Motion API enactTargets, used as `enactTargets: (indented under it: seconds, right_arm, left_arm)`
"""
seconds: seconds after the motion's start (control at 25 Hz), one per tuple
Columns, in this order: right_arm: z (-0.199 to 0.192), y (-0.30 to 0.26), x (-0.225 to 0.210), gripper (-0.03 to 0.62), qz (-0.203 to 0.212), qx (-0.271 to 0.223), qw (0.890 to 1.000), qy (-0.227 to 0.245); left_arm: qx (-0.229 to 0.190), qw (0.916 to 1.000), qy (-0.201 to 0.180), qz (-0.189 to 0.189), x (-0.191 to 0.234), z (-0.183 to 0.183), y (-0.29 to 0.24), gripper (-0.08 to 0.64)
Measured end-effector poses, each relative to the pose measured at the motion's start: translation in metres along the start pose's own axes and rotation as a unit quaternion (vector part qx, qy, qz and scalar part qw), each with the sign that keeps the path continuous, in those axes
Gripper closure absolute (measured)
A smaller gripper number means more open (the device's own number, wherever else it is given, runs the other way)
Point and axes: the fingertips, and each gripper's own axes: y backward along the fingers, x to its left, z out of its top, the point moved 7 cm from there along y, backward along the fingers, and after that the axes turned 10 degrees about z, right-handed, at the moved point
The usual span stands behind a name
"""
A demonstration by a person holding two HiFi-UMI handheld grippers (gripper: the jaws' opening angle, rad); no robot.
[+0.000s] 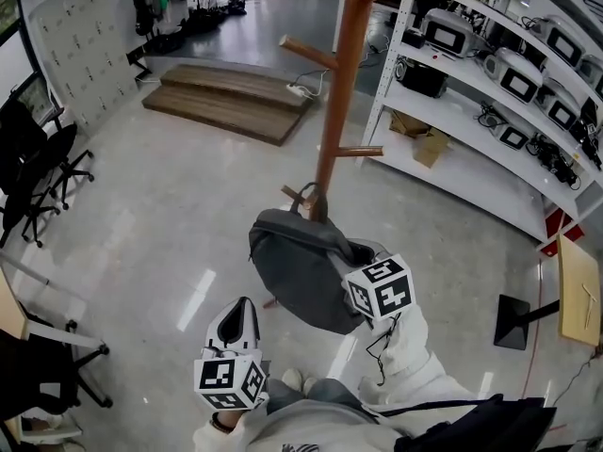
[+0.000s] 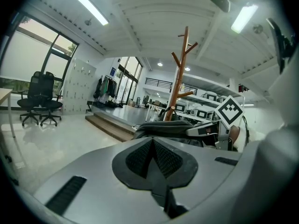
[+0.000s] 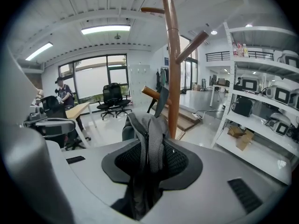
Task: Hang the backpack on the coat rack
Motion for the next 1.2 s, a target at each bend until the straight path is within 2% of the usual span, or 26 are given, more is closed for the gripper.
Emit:
enactTargets:
  seconds: [1.2]
  right_arm:
    - [-0.023, -0.018, -0.022, 0.477, -0.005, 0.010, 0.999, -0.035]
  left_arm:
    - [0.014, 0.9998, -0.005, 0.014, 0.000, -0.005, -0.001, 0.558]
